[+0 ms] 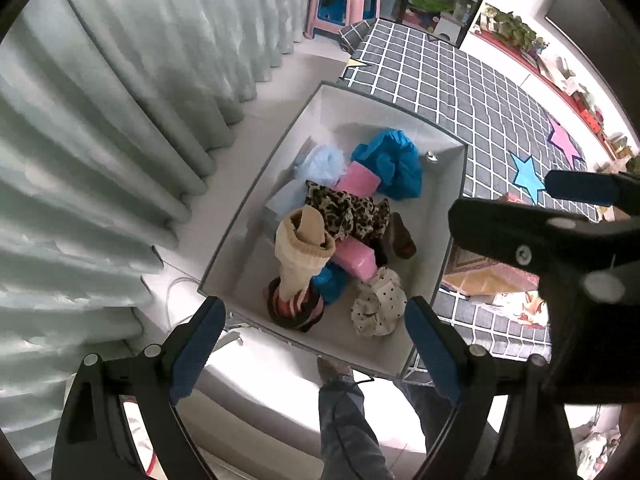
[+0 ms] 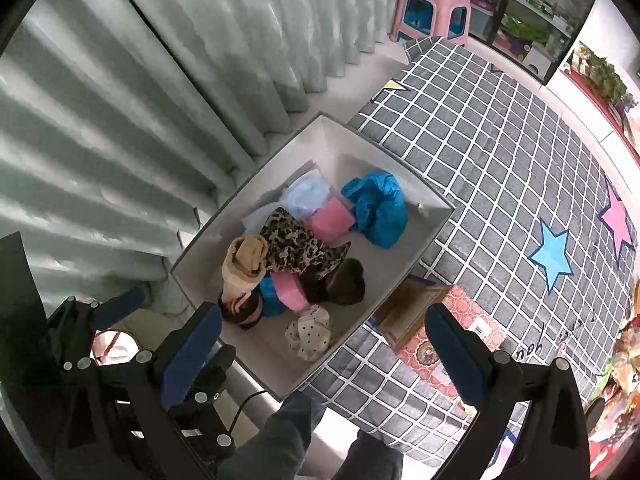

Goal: Organize soft objects

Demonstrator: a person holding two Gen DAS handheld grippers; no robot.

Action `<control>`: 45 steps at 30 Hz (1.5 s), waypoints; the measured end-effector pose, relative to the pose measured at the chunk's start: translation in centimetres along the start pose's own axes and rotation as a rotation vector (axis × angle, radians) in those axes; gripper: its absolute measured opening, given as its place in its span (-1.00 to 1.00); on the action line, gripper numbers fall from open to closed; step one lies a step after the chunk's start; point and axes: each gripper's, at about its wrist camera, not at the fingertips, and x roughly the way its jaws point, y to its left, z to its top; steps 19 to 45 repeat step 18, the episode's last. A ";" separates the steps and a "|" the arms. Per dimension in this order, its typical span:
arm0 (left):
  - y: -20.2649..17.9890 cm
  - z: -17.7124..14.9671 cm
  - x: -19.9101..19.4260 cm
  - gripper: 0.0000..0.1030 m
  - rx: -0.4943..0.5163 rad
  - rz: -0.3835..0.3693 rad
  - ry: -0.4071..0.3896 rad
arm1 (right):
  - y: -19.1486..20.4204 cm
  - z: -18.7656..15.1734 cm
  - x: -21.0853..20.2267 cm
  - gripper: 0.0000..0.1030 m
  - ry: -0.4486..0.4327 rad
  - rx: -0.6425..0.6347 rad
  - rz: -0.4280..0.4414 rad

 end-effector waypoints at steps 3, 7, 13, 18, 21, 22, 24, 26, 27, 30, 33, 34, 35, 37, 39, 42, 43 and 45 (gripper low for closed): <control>-0.1 -0.1 0.0 0.81 0.001 -0.003 0.001 | 0.1 0.0 0.1 0.98 0.005 -0.005 -0.003; 0.0 -0.1 0.2 0.81 -0.006 -0.004 0.011 | 0.2 -0.1 0.2 0.98 0.004 -0.005 -0.003; 0.3 -0.4 0.7 0.81 -0.018 -0.003 0.033 | 0.3 0.1 0.2 0.98 0.004 0.001 -0.003; 0.3 -0.6 0.4 0.81 -0.013 -0.030 0.016 | 0.1 -0.4 0.5 0.98 0.007 -0.004 -0.003; 0.3 -0.6 0.4 0.81 -0.013 -0.030 0.016 | 0.1 -0.4 0.5 0.98 0.007 -0.004 -0.003; 0.3 -0.6 0.4 0.81 -0.013 -0.030 0.016 | 0.1 -0.4 0.5 0.98 0.007 -0.004 -0.003; 0.3 -0.6 0.4 0.81 -0.013 -0.030 0.016 | 0.1 -0.4 0.5 0.98 0.007 -0.004 -0.003; 0.3 -0.6 0.4 0.81 -0.013 -0.030 0.016 | 0.1 -0.4 0.5 0.98 0.007 -0.004 -0.003; 0.3 -0.6 0.4 0.81 -0.013 -0.030 0.016 | 0.1 -0.4 0.5 0.98 0.007 -0.004 -0.003; 0.3 -0.6 0.4 0.81 -0.013 -0.030 0.016 | 0.1 -0.4 0.5 0.98 0.007 -0.004 -0.003; 0.3 -0.6 0.4 0.81 -0.013 -0.030 0.016 | 0.1 -0.4 0.5 0.98 0.007 -0.004 -0.003; 0.3 -0.6 0.4 0.81 -0.013 -0.030 0.016 | 0.1 -0.4 0.5 0.98 0.007 -0.004 -0.003; 0.3 -0.6 0.4 0.81 -0.013 -0.030 0.016 | 0.1 -0.4 0.5 0.98 0.007 -0.004 -0.003; 0.3 -0.6 0.4 0.81 -0.013 -0.030 0.016 | 0.1 -0.4 0.5 0.98 0.007 -0.004 -0.003; 0.3 -0.6 0.4 0.81 -0.013 -0.030 0.016 | 0.1 -0.4 0.5 0.98 0.007 -0.004 -0.003; 0.3 -0.6 0.4 0.81 -0.013 -0.030 0.016 | 0.1 -0.4 0.5 0.98 0.007 -0.004 -0.003; 0.3 -0.6 0.4 0.81 -0.013 -0.030 0.016 | 0.1 -0.4 0.5 0.98 0.007 -0.004 -0.003; 0.3 -0.6 0.4 0.81 -0.013 -0.030 0.016 | 0.1 -0.4 0.5 0.98 0.007 -0.004 -0.003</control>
